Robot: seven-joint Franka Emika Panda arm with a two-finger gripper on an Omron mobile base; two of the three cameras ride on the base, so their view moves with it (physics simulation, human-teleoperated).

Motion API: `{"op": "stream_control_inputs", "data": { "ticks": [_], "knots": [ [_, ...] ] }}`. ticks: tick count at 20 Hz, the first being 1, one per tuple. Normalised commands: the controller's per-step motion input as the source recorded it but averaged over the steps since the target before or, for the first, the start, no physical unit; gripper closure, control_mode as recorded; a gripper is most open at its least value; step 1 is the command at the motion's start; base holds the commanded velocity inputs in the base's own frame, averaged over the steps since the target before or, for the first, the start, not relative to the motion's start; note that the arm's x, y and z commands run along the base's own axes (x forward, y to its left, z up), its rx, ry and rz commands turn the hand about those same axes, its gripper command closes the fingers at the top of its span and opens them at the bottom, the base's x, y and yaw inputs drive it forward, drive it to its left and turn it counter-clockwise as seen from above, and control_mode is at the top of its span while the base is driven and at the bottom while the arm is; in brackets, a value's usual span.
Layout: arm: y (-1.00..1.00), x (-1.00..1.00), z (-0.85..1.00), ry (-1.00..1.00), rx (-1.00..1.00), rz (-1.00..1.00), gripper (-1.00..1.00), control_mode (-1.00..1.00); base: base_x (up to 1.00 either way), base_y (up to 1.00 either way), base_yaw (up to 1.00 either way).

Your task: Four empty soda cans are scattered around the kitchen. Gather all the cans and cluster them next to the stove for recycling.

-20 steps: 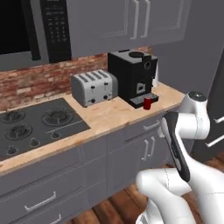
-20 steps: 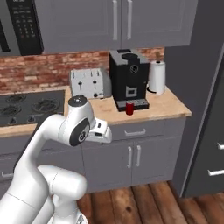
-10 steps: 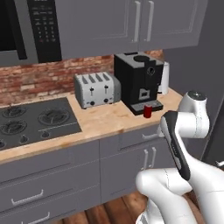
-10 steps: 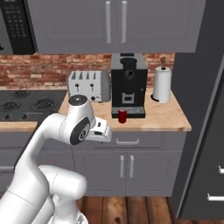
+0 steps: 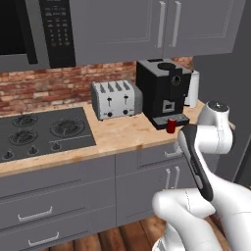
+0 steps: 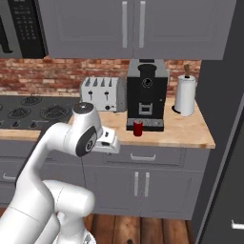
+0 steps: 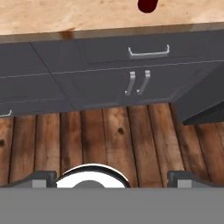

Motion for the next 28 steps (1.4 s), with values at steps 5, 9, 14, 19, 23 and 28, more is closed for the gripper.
{"op": "stream_control_inputs", "data": {
  "ticks": [5, 9, 14, 19, 23, 28],
  "knots": [
    [-0.03, 0.14, 0.01, -0.02, 0.0, 0.0, -1.0, -1.0, 0.0, 0.0, 0.0],
    [-0.11, 0.53, 0.13, -0.12, 0.0, 0.0, -1.0, -1.0, 0.0, 0.0, 0.0],
    [-0.14, 0.47, 0.34, -0.11, 0.0, -0.02, -1.0, -1.0, 0.0, 0.0, 0.0],
    [-0.02, 0.53, 0.34, -0.05, 0.0, -0.06, -1.0, -1.0, 0.0, 0.0, 0.0],
    [0.0, 0.61, 0.01, 0.0, 0.0, -0.07, -1.0, -1.0, 0.0, 0.0, 0.0],
    [-0.09, 0.57, 0.0, 0.0, 0.0, -0.07, -1.0, -1.0, 0.0, 0.0, 0.0]
  ]
}}
